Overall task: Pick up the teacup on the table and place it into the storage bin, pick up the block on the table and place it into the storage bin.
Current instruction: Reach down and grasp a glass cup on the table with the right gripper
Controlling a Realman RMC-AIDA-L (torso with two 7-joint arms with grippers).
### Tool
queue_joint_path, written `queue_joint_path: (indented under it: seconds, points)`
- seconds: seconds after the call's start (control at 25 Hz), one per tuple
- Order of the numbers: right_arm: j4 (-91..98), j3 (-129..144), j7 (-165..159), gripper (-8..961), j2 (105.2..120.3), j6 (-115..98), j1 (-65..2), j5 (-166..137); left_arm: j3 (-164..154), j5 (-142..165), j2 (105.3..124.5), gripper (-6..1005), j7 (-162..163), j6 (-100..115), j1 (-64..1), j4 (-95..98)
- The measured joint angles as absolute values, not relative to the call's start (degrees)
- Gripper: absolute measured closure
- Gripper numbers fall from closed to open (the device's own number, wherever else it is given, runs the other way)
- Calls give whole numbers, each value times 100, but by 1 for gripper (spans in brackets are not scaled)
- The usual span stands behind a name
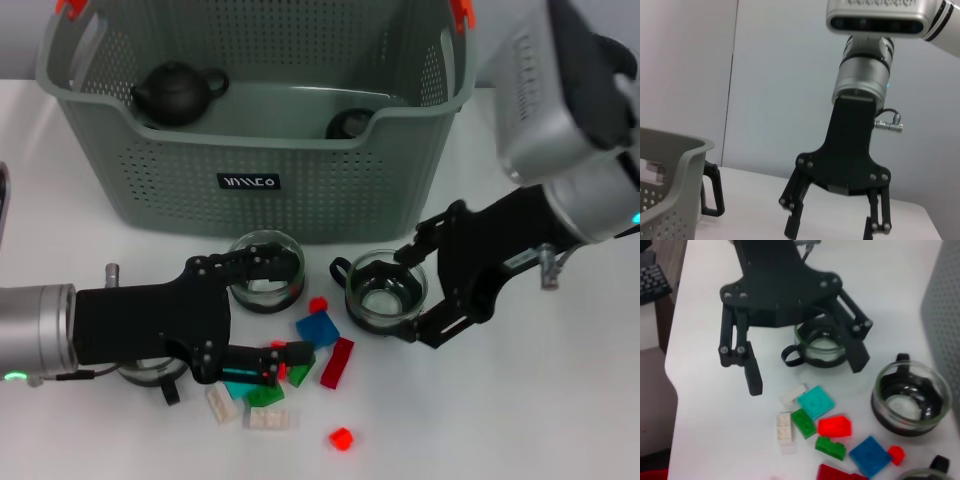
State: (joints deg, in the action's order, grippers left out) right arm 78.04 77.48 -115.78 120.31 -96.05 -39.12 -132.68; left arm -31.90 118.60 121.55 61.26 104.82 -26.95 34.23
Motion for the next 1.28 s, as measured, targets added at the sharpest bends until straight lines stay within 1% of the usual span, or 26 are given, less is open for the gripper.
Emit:
queue_joint_path:
  seconds: [0.36,0.6,0.96,1.28]
  points:
    - [6330,8264,-11592,87,12032,-8880,-4622,-13532,-3190,11866,12151,113,6077,10468,-2654,3437]
    - [5620,8514,-11593,87,12032,-8304,-4929,-13678,-3182,11866,12149,115,6071,10460,-2654,3435]
    - [5038,9114,-11593,88,12067,-7569,-5079,-13677,-3181,11865,12146,116,6055,10445,-2654,3416]
    - [4719,9296,-11593,87,12081,-7318,-5170,-13670,-3182,11865,12146,118,6055,10441,-2654,3410]
